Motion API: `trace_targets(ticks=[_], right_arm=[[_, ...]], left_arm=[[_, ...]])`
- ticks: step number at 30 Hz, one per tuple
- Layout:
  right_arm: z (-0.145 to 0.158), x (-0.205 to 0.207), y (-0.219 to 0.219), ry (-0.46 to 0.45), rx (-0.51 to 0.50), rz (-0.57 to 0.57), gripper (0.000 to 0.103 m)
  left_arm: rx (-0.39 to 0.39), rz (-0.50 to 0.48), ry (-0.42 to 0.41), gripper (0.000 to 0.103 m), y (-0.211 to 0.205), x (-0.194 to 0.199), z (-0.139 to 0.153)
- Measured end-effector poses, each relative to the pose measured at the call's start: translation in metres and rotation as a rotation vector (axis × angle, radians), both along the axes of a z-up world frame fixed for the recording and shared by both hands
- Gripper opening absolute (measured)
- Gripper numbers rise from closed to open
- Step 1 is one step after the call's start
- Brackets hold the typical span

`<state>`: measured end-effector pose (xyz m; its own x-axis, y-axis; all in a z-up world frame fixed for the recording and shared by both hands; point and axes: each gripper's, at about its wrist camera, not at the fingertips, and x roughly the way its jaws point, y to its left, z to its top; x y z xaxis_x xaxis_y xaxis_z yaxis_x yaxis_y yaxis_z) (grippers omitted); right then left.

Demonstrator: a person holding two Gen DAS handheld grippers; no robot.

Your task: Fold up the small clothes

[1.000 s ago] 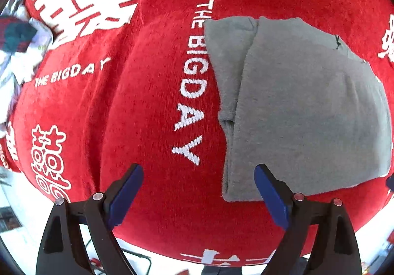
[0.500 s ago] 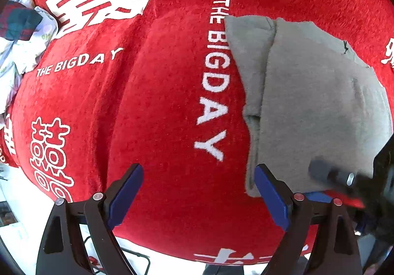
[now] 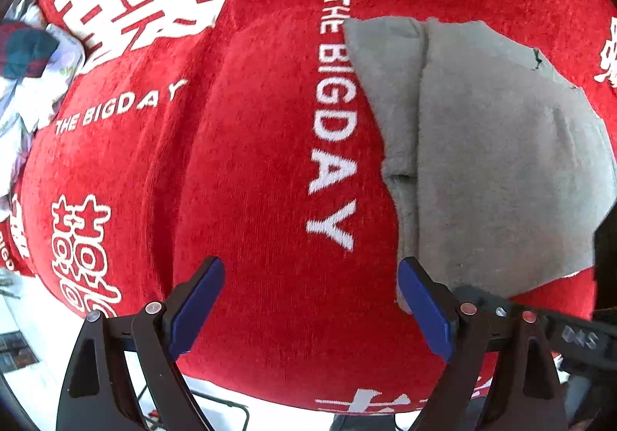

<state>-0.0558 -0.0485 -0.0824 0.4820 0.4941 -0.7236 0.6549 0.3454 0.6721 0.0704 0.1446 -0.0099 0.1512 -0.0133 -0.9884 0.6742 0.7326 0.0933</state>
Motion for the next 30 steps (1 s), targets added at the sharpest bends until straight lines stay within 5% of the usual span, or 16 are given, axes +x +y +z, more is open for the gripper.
trace_targets(ticks=[6, 11, 14, 18, 26, 30], right_arm=[[0.041, -0.041, -0.08, 0.062, -0.329, -0.014, 0.013], [0.031, -0.075, -0.145, 0.188, -0.449, -0.064, 0.013], [0.009, -0.094, -0.158, 0.31, -0.467, -0.038, 0.011], [0.013, -0.116, -0.161, 0.287, -0.48, -0.036, 0.006], [0.031, -0.131, -0.147, 0.205, -0.367, -0.121, 0.012], [0.033, -0.122, -0.131, 0.158, -0.323, -0.119, 0.046]], left_arm=[[-0.032, -0.044, -0.034, 0.092, -0.032, 0.014, 0.0], [-0.044, -0.042, -0.064, 0.092, -0.076, 0.029, -0.017], [0.003, -0.037, -0.074, 0.092, -0.086, 0.035, -0.037], [-0.025, -0.032, -0.043, 0.093, -0.076, 0.038, -0.038], [0.006, -0.058, -0.053, 0.093, -0.07, 0.028, -0.026], [0.008, -0.05, -0.043, 0.093, -0.068, 0.027, -0.025]])
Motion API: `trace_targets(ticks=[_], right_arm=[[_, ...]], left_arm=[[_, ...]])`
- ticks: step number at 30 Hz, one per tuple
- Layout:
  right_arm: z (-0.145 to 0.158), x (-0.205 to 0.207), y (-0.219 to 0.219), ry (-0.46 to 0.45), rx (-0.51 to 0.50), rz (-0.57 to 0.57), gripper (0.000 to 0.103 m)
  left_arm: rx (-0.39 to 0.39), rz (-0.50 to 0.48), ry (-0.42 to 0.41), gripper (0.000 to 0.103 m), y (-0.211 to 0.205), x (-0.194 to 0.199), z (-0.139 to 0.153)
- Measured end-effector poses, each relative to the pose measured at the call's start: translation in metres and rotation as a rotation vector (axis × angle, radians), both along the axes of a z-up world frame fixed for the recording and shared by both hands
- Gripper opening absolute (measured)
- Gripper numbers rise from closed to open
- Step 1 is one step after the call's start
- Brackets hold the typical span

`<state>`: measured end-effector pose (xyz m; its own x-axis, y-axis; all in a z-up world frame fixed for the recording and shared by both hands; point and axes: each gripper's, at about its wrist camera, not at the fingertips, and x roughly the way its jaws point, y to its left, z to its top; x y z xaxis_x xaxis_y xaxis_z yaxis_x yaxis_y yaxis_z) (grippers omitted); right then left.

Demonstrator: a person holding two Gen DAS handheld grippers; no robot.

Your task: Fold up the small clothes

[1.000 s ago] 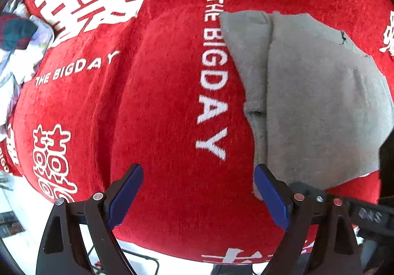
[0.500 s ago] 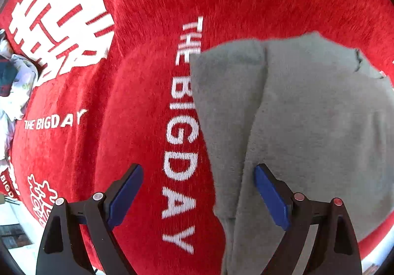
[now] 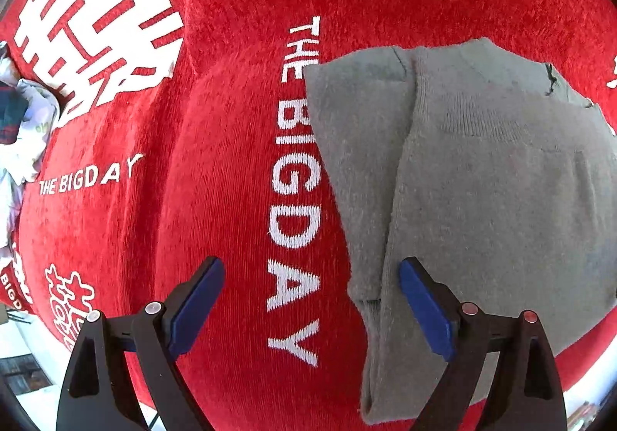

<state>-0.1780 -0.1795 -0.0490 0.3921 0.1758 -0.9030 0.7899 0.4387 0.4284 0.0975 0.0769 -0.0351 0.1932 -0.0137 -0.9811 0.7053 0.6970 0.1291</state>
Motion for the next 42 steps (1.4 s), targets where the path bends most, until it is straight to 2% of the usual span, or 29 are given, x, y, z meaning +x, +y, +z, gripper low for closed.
trace_targets(ticks=[14, 21, 25, 27, 28, 29, 30, 34, 42], right_arm=[[-0.016, 0.048, 0.054, -0.108, 0.188, 0.002, 0.046], [-0.046, 0.084, 0.098, -0.216, 0.421, -0.029, 0.048], [-0.065, 0.113, 0.12, -0.241, 0.492, -0.047, 0.048], [-0.069, 0.121, 0.125, -0.241, 0.499, -0.061, 0.047], [-0.069, 0.122, 0.125, -0.245, 0.495, -0.069, 0.029], [-0.068, 0.123, 0.125, -0.247, 0.491, -0.066, 0.016], [-0.067, 0.124, 0.126, -0.239, 0.48, -0.057, 0.008], [-0.068, 0.129, 0.14, -0.151, 0.427, 0.049, 0.008], [-0.054, 0.131, 0.147, -0.154, 0.398, 0.127, 0.012]], left_arm=[[-0.013, -0.001, 0.034, 0.093, 0.006, 0.004, 0.004], [-0.052, 0.037, 0.097, 0.093, 0.015, 0.014, 0.007], [-0.043, 0.055, 0.108, 0.093, 0.02, 0.017, 0.005], [-0.041, 0.058, 0.112, 0.093, 0.023, 0.017, 0.004], [-0.041, 0.06, 0.113, 0.093, 0.024, 0.017, 0.004], [-0.042, 0.061, 0.114, 0.093, 0.025, 0.018, 0.004], [-0.043, 0.064, 0.115, 0.093, 0.026, 0.018, 0.005], [-0.051, 0.068, 0.123, 0.093, 0.029, 0.021, 0.006], [-0.054, 0.061, 0.131, 0.093, 0.03, 0.021, 0.003]])
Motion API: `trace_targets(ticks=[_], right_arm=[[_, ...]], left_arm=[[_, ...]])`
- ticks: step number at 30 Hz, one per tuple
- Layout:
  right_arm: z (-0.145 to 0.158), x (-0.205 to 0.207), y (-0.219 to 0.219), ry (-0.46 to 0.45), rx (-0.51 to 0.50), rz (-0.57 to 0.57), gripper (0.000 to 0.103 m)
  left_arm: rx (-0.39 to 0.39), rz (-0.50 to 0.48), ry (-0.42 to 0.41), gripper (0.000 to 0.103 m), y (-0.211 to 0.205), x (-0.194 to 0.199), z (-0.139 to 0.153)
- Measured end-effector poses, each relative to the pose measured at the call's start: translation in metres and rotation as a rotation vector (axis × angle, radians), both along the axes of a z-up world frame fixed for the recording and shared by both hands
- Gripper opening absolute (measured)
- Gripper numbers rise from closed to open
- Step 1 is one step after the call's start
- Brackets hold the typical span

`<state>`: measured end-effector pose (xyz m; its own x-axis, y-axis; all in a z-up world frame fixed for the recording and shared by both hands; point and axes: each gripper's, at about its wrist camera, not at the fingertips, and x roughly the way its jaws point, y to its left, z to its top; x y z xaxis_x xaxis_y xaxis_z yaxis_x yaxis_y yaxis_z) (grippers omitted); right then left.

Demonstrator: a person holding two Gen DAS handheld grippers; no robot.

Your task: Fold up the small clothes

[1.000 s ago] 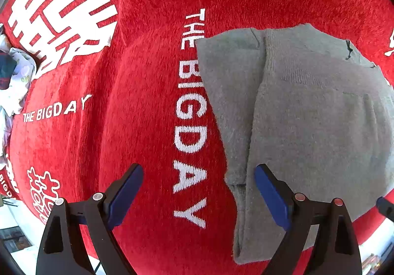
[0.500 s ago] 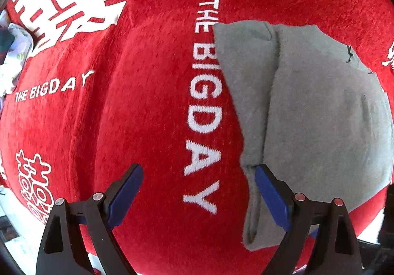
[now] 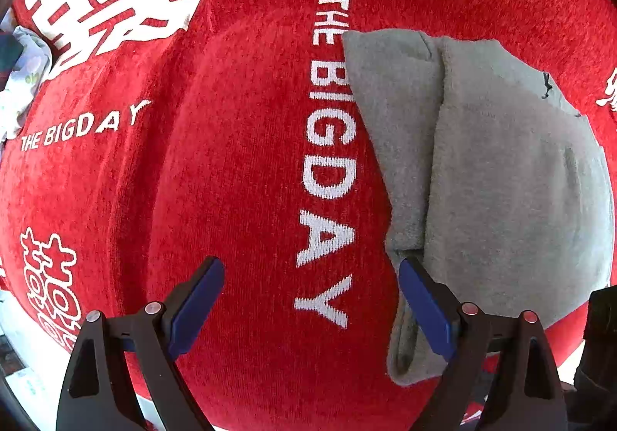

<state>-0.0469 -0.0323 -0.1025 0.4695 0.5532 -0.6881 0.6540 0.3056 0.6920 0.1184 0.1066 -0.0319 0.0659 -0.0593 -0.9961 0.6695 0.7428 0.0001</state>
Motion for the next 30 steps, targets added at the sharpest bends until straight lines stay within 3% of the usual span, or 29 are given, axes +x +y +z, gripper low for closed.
trace_targets(ticks=[5, 9, 14, 16, 22, 30], right_arm=[[0.013, -0.005, -0.01, -0.009, -0.049, 0.013, 0.013], [0.019, -0.014, -0.024, -0.011, -0.067, -0.02, 0.049], [0.024, -0.031, -0.039, -0.014, -0.071, -0.072, 0.053], [0.023, -0.043, -0.045, -0.026, -0.044, -0.122, 0.06], [0.001, -0.068, -0.056, -0.027, 0.046, -0.283, 0.061], [-0.034, -0.053, -0.048, -0.104, 0.208, -0.475, 0.059]], left_arm=[[-0.007, -0.012, 0.0, 0.093, 0.0, -0.002, 0.002], [-0.014, -0.018, 0.006, 0.093, -0.002, -0.001, 0.001], [-0.046, -0.026, 0.027, 0.093, -0.004, 0.001, 0.002], [-0.099, -0.014, 0.066, 0.093, -0.003, 0.005, 0.004], [-0.221, 0.068, 0.203, 0.093, 0.002, 0.026, -0.001], [-0.246, 0.028, 0.326, 0.093, -0.027, 0.022, -0.022]])
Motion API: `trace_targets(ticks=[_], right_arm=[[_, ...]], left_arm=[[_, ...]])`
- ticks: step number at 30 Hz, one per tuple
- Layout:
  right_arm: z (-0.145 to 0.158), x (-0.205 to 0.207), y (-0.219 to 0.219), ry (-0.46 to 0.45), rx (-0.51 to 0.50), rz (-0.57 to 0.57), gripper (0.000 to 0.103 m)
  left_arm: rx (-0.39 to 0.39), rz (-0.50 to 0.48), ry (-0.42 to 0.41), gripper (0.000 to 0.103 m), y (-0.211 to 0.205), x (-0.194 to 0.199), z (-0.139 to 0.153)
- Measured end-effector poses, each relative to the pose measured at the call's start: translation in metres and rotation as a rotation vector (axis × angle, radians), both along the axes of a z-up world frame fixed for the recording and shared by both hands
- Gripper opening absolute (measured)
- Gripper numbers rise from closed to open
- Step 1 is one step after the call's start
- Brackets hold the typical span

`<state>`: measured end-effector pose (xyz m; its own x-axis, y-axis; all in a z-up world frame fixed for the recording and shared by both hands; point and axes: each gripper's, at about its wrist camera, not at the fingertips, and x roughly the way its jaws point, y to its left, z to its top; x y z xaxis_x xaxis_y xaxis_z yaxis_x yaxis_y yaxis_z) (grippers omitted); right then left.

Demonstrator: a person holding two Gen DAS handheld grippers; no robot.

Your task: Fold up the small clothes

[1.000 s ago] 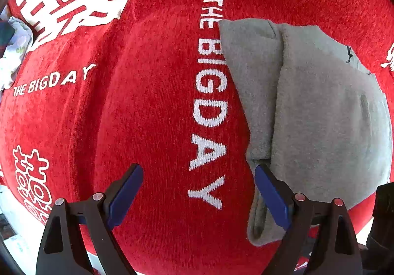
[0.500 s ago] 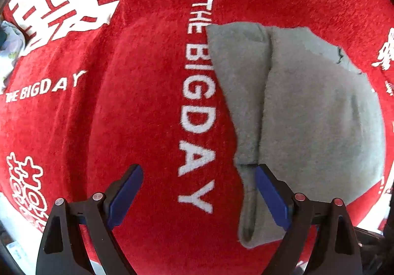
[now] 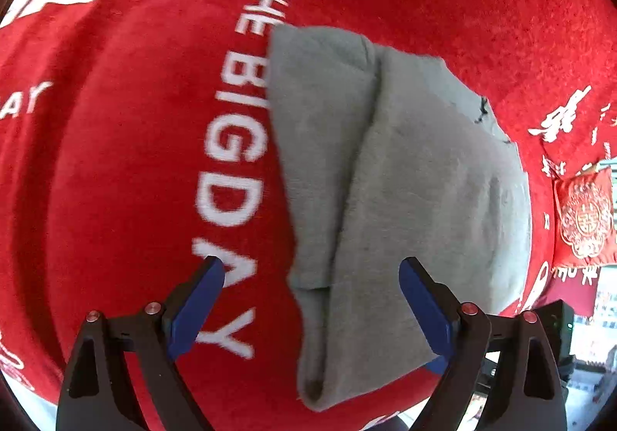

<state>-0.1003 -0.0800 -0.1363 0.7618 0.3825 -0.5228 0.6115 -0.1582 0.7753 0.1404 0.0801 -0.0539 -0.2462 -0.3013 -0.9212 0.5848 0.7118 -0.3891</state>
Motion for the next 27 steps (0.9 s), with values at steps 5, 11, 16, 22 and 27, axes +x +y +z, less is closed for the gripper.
trace_targets(ticks=[5, 11, 16, 22, 27], right_arm=[[0.011, 0.01, -0.013, -0.122, 0.02, -0.062, 0.008], [0.054, 0.018, -0.032, -0.22, -0.074, 0.039, 0.008], [0.041, 0.018, -0.022, -0.089, -0.111, 0.222, 0.01], [0.061, -0.008, -0.039, 0.016, -0.189, 0.388, 0.034], [0.096, -0.02, -0.094, 0.072, -0.438, 0.346, 0.036]], left_arm=[[-0.022, -0.027, 0.022, 0.093, -0.018, -0.005, -0.001], [-0.09, -0.022, 0.128, 0.093, -0.038, -0.006, -0.004], [-0.21, 0.013, 0.176, 0.088, -0.07, -0.01, 0.004], [-0.093, -0.096, 0.049, 0.032, -0.091, -0.027, -0.003], [-0.062, -0.042, 0.052, 0.037, -0.085, -0.023, -0.011]])
